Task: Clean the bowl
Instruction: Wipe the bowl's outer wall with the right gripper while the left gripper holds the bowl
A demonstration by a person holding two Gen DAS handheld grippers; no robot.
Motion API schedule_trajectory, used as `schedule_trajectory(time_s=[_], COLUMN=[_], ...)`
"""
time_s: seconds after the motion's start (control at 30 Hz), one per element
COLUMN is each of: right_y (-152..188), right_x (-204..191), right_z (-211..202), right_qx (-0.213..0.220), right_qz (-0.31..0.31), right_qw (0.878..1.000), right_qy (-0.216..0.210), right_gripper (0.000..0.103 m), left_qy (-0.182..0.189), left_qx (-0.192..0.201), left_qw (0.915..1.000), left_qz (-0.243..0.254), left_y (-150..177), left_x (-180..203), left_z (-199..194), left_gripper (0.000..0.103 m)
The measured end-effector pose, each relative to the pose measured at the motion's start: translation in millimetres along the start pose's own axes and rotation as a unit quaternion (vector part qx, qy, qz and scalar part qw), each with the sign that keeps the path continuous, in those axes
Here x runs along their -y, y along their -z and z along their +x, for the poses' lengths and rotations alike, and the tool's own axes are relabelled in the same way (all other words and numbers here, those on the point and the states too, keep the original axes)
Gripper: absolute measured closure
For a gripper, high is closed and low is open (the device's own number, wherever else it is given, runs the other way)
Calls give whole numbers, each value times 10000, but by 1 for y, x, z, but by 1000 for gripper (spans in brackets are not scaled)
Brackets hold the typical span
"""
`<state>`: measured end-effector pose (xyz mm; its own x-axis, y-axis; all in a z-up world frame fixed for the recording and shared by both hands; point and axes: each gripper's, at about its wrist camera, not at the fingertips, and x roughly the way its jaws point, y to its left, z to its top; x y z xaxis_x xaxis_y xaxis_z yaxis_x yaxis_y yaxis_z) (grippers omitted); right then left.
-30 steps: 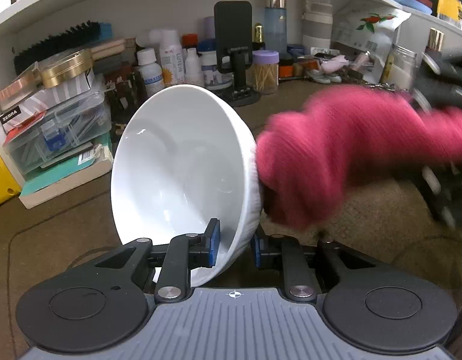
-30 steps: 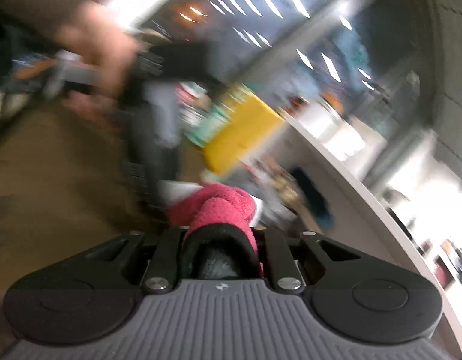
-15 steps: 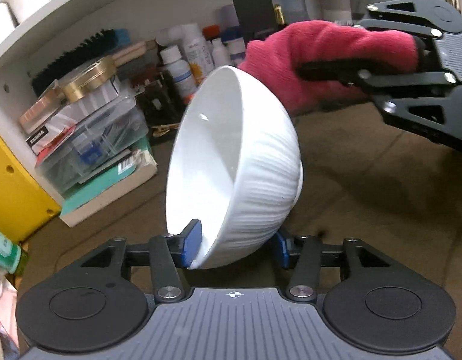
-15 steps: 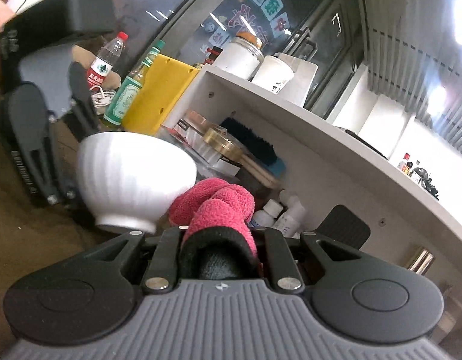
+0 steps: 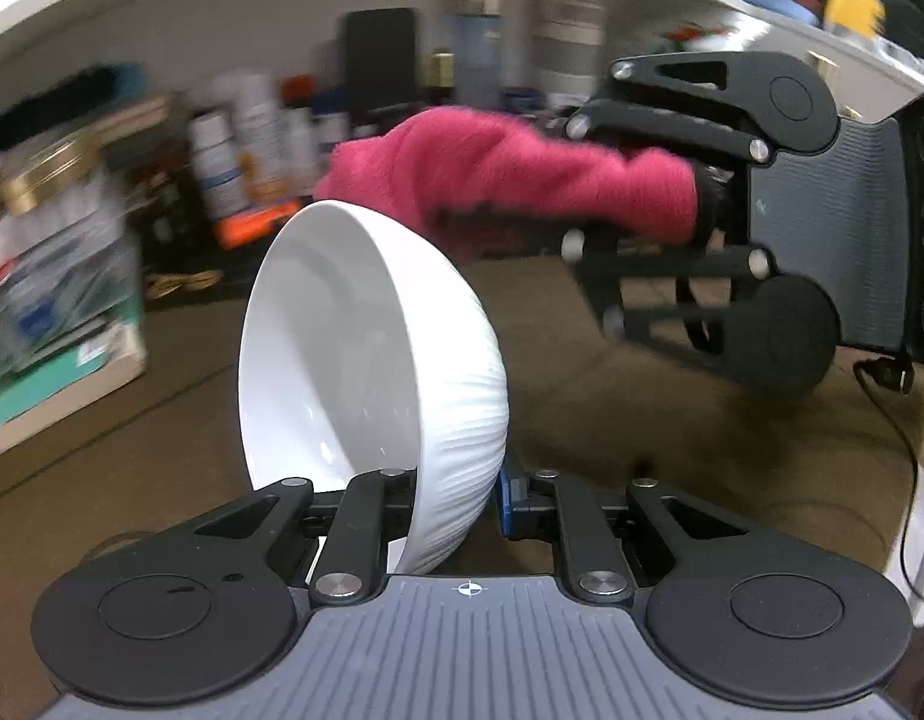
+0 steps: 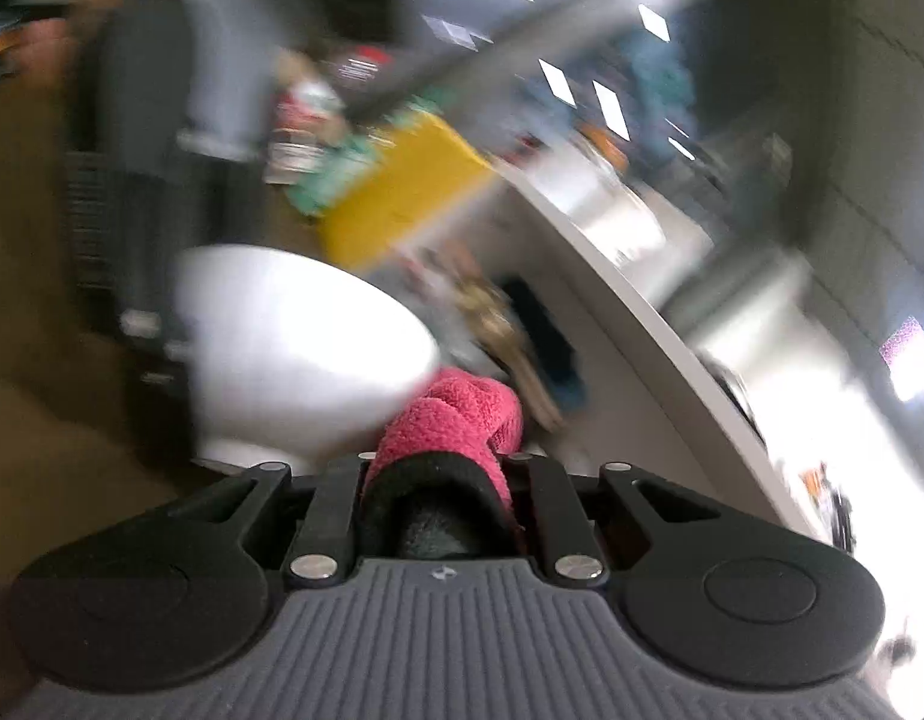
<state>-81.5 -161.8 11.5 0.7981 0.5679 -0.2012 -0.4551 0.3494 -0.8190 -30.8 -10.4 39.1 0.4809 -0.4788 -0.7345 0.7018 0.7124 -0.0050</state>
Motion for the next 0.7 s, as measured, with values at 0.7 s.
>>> schedule_trajectory(time_s=[0.7], right_y=[18], right_x=[15], right_z=[11], right_qx=[-552], right_qz=[962], right_qw=[9924], right_qy=[530], right_gripper=[87], left_qy=[-326], left_qx=[25], left_qw=[9995], left_qz=[44], left_y=[-19], left_x=[-19], left_z=[12], left_gripper=[60])
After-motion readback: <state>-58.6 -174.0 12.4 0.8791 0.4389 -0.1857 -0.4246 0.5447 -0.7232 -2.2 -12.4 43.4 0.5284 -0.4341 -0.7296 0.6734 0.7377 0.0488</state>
